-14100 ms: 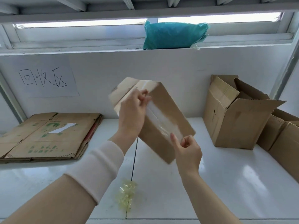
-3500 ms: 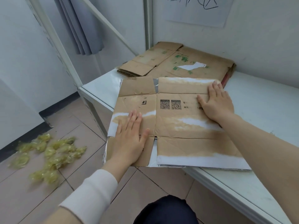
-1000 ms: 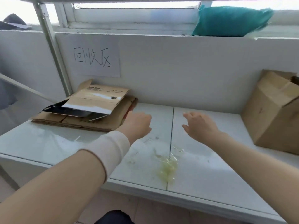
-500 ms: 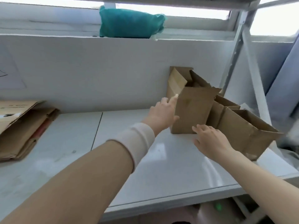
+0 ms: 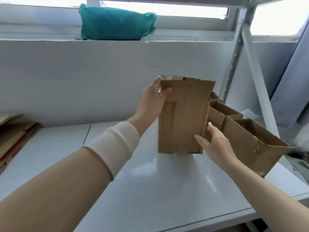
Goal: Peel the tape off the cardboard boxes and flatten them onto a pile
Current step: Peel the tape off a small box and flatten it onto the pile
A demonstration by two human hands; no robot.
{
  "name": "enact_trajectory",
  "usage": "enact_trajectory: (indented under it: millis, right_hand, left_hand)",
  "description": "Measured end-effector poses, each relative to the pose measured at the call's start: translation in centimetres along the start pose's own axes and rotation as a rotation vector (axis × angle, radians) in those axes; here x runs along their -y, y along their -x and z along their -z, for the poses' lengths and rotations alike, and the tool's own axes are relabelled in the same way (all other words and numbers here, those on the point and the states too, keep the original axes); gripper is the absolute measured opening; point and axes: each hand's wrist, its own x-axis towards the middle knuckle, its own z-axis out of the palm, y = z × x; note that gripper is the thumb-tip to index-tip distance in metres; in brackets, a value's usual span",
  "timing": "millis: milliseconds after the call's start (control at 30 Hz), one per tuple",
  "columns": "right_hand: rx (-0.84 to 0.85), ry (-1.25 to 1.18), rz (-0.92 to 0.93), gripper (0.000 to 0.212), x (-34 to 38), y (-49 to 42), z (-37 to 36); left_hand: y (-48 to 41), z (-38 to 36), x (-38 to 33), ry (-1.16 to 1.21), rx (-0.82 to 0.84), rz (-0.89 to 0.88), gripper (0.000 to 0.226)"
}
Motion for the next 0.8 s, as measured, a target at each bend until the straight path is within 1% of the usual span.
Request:
enact_trajectory:
  millis: [100, 200, 233, 333, 400, 467, 533, 567, 633, 700, 800]
  right_hand:
    - [-0.022, -0.225, 0.042, 0.048, 2.6, 0.6, -0.4]
    - [-0.086, -0.396, 0.042, 0.043, 6.2, 1.5, 0.4]
    - [-0.100, -0.450, 0.032, 0.043, 7.3, 1.7, 0.8]
    - [-0.055, -0.610, 0.004, 0.044, 11.0, 2.2, 2.2]
    - [0.033, -0.664, -0.007, 0.045, 13.1, 2.5, 2.8]
    - [0.163, -0.611, -0.019, 0.045, 14.5, 2.9, 2.8]
    - [0.264, -0.502, -0.004, 0.046, 15.1, 3.4, 2.2]
    - [0.274, -0.465, 0.005, 0.047, 15.3, 3.6, 1.8]
    - [0.258, -0.423, 0.011, 0.049, 15.9, 3.9, 1.3]
    - [0.237, -0.330, 0.051, 0.046, 16.4, 4.0, 1.2]
    - [0.135, -0.091, 0.216, 0.029, 16.9, 4.9, 2.1]
  left_hand:
    - [-0.1, 3.3, -0.5, 0.101, -0.041, 0.058, 0.013]
    - [-0.2, 6.5, -1.1, 0.129, -0.075, 0.081, 0.013]
    - [-0.2, 7.4, -1.4, 0.154, -0.065, 0.081, 0.020]
    - [0.6, 10.1, -2.2, 0.246, -0.010, 0.074, 0.058]
    - [1.4, 11.4, -2.0, 0.192, 0.007, 0.075, 0.066]
    - [2.7, 12.3, -1.7, 0.099, 0.034, 0.137, 0.064]
    - [4.1, 12.9, -1.2, 0.037, 0.128, 0.208, 0.058]
    - [4.8, 13.2, -1.0, -0.021, 0.191, 0.236, 0.056]
    - [5.8, 14.2, -0.9, -0.189, 0.302, 0.273, 0.054]
    - [6.5, 15.3, -0.8, -0.311, 0.400, 0.302, 0.059]
    - [7.5, 16.0, -0.8, -0.414, 0.460, 0.299, 0.062]
